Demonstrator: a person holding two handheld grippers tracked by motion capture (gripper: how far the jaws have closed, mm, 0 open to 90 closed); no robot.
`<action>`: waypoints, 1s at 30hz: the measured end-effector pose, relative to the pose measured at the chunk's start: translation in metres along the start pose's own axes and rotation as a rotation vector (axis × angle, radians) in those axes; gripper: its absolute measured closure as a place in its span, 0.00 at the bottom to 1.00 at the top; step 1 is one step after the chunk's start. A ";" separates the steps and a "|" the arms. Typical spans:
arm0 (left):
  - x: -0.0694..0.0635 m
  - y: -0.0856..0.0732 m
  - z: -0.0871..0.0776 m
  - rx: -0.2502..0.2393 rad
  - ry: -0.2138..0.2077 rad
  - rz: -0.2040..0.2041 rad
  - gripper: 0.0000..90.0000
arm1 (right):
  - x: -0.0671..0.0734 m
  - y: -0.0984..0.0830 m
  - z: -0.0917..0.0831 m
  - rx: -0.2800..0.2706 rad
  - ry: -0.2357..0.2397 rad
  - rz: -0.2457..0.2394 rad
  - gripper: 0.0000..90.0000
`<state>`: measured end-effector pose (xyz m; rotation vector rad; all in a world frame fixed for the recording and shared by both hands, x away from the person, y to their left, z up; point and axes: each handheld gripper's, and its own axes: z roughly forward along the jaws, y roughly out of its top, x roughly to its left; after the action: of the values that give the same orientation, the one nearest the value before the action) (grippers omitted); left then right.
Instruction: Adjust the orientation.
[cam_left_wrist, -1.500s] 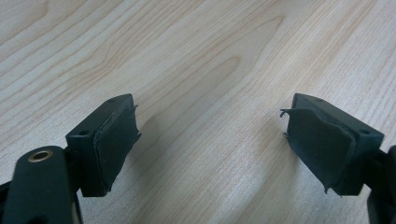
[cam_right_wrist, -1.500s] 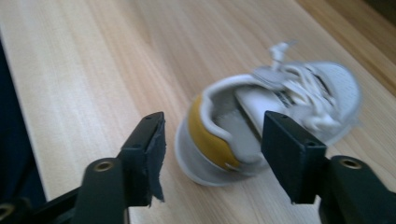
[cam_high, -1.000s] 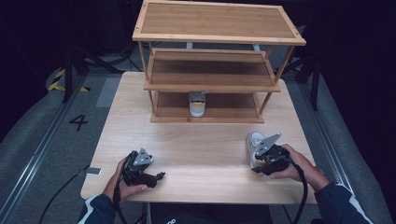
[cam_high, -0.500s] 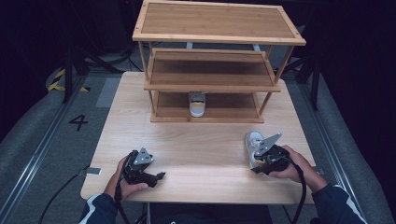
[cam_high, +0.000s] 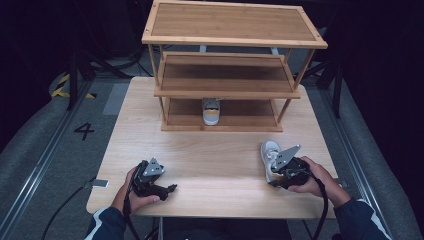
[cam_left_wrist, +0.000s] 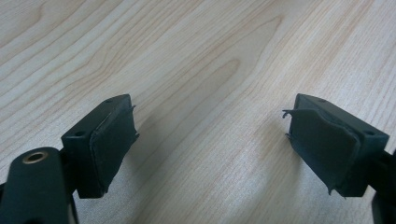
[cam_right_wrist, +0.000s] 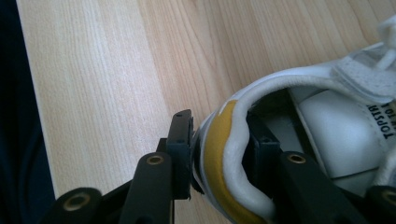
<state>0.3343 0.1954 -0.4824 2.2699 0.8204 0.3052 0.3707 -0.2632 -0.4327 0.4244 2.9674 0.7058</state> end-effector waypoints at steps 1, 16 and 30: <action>0.000 0.000 0.000 0.000 -0.001 0.000 0.17 | 0.001 0.001 -0.001 0.004 0.003 -0.005 0.76; 0.000 0.000 0.000 -0.002 0.000 0.001 0.17 | -0.004 0.026 -0.012 -0.002 -0.033 -0.098 0.76; 0.000 0.000 0.000 0.000 0.002 -0.001 0.17 | -0.031 0.077 -0.010 -0.026 -0.044 -0.147 0.76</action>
<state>0.3346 0.1954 -0.4825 2.2689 0.8227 0.3065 0.4186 -0.2101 -0.3891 0.2137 2.9072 0.7077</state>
